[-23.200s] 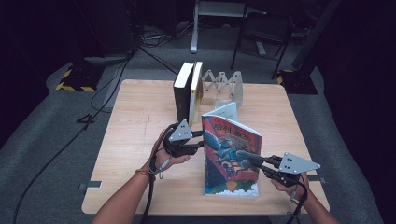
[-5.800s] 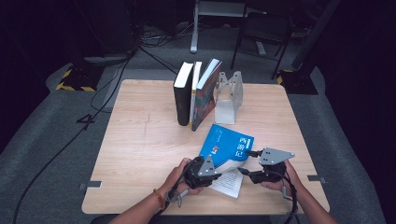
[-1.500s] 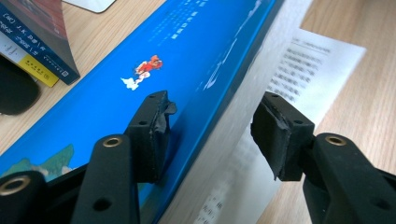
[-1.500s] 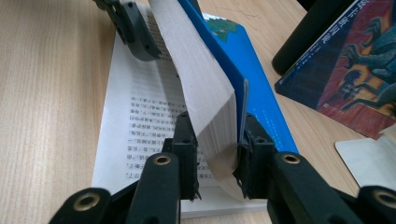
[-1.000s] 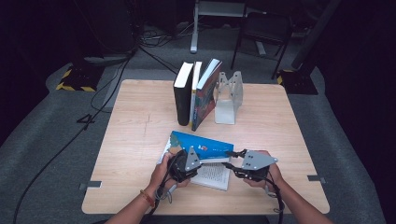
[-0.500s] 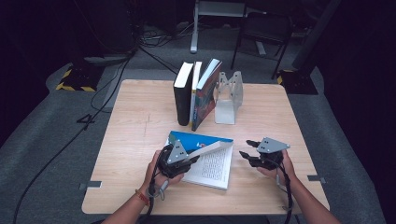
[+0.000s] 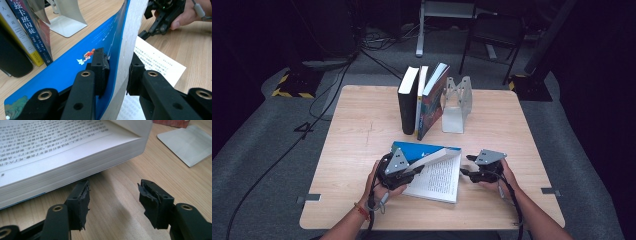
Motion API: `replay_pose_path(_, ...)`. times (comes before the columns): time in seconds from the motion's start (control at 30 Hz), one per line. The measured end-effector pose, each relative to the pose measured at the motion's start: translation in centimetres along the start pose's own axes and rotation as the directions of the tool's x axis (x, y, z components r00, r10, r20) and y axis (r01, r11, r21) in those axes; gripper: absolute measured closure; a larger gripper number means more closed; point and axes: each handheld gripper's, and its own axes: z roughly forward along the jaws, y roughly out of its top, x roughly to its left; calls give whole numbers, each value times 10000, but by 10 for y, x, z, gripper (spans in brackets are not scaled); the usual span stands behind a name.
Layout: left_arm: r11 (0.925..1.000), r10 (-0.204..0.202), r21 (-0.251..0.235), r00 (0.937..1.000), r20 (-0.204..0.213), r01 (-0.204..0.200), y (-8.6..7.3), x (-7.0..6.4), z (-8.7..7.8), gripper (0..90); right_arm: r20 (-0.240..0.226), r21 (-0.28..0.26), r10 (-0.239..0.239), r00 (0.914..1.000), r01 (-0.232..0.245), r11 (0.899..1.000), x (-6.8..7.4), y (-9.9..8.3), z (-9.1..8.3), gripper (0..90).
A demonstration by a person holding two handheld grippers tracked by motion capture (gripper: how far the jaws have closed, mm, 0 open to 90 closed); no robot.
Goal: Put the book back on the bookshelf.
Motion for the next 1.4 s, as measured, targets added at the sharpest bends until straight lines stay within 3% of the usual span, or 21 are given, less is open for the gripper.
replay_pose_path(0.2, 9999, -53, -133, 9999, 114, 54, 0, 1, -2, 729, -208, -224, -94, 9997, 90, 9997, 4, 0, 0, 422)
replay_pose_path(0.3, 9996, -98, -256, 9998, 187, 103, 1, 2, -4, 730, -506, -832, 198, 9985, -240, 9962, 2, -1, -6, 453)
replay_pose_path(0.37, 9995, -48, -313, 9997, 229, 55, 2, 1, -4, 730, -451, -1140, 97, 9989, -148, 9934, 4, 2, -10, 481)
replay_pose_path(0.57, 9985, -13, -541, 9998, 212, 24, 8, -4, -6, 734, -63, -1904, 512, 9987, -515, 9804, 3, 10, -25, 519)
replay_pose_path(0.63, 9980, -30, -632, 9994, 355, 52, 11, -7, -6, 734, 210, -2273, 653, 9976, -589, 9720, 4, 14, -33, 541)
replay_pose_path(0.77, 9959, 11, -901, 9978, 665, 49, 19, -10, -6, 740, 108, -2913, 732, 9973, -669, 9543, 3, 20, -48, 549)
replay_pose_path(0.87, 9962, 45, -866, 9956, 941, 37, 24, -13, -3, 741, 309, -3039, 409, 9987, -296, 9522, 8, 26, -57, 550)
replay_pose_path(0.97, 9960, 137, -892, 9942, 1069, -41, 26, -16, -1, 739, 274, -3293, 528, 9982, -409, 9434, 8, 28, -63, 550)
replay_pose_path(1.1, 9951, 199, -982, 9938, 1091, -91, 34, -22, 2, 741, 503, -3808, 610, 9969, -373, 9239, 7, 35, -78, 550)
replay_pose_path(1.23, 9915, 128, -1300, 9927, 1195, 29, 38, -25, 8, 746, 1177, -3975, 241, 9928, 248, 9173, 7, 45, -95, 550)
replay_pose_path(1.4, 9883, 151, -1524, 9879, 1546, 87, 43, -28, 14, 746, 1427, -4189, 132, 9897, 483, 9067, 6, 50, -105, 565)
